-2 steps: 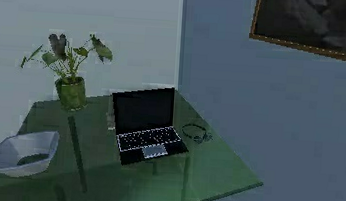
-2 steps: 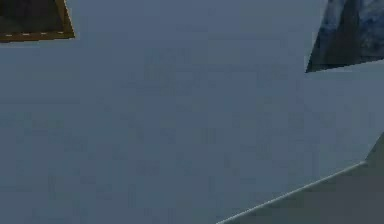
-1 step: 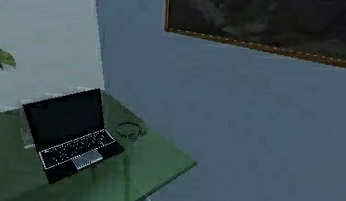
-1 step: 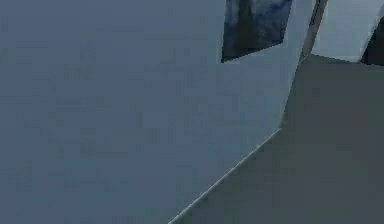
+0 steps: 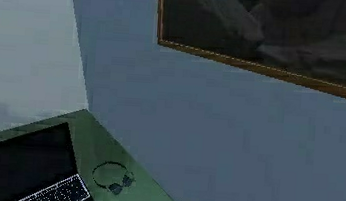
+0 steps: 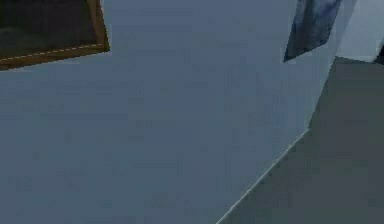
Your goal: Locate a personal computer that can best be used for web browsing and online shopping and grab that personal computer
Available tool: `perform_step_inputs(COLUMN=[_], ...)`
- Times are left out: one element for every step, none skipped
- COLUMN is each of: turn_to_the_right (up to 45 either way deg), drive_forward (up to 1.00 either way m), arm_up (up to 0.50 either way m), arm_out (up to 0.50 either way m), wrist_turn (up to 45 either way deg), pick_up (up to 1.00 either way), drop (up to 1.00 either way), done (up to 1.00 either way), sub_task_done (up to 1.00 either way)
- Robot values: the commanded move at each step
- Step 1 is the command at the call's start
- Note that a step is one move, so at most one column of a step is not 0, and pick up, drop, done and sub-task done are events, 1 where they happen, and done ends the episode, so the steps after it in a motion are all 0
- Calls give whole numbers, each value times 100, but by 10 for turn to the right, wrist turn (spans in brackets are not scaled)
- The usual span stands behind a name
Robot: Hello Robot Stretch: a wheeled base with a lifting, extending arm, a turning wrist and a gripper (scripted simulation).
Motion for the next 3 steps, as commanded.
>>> perform_step_inputs(turn_to_the_right=[-450,-450,-360], drive_forward=[0,0,0], arm_up=[0,0,0], arm_out=[0,0,0], wrist_turn=[0,0,0], pick_up=[0,0,0], drop=[0,0,0], done=[0,0,0], sub_task_done=[0,0,0])
